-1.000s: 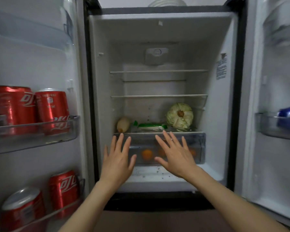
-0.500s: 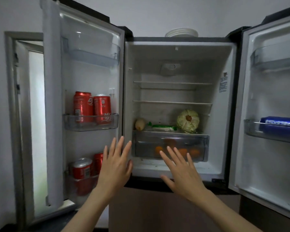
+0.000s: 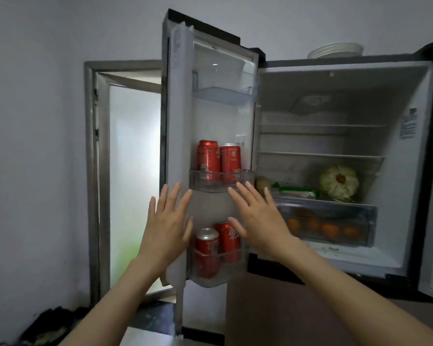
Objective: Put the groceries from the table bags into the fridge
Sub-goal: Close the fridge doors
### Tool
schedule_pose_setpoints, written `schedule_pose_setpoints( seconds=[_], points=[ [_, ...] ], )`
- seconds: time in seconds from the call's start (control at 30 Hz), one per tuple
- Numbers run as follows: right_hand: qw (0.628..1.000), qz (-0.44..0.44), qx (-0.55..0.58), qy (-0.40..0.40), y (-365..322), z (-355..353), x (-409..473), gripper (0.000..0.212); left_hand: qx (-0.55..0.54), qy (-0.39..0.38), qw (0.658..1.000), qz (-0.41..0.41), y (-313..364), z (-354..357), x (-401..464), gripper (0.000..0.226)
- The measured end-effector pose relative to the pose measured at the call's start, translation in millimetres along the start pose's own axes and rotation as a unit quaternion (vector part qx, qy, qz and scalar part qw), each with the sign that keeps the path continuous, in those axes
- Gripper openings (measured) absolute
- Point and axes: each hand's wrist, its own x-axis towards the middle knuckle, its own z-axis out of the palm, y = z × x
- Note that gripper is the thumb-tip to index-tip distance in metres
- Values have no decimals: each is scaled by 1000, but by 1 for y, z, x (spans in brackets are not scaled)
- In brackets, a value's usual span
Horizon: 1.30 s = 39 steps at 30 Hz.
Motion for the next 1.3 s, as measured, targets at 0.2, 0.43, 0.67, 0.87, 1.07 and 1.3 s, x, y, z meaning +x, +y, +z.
schedule_pose_setpoints(
  seconds=[0.2, 0.43, 0.67, 0.87, 1.07, 1.3],
  points=[
    [997, 17, 19, 76, -60, 8, 79, 66, -18, 11, 1000, 1, -65, -7, 29, 61],
    [994, 53, -10, 100, -70, 18, 101, 57, -63, -20, 998, 1, -82, 11, 47, 64],
    [988, 79, 14, 130, -54, 13, 81, 45, -97, -41, 994, 15, -62, 19, 48, 66],
    [984, 118, 61, 116, -7, -4, 47, 46, -85, 7, 993, 77, -26, 18, 64, 64],
    [956, 197, 199, 87, 37, -22, 21, 44, -39, 47, 991, 122, 28, 9, 90, 64],
    [934, 240, 244, 99, 71, -28, -9, 64, -39, 31, 982, 182, 96, 20, 97, 63]
  ],
)
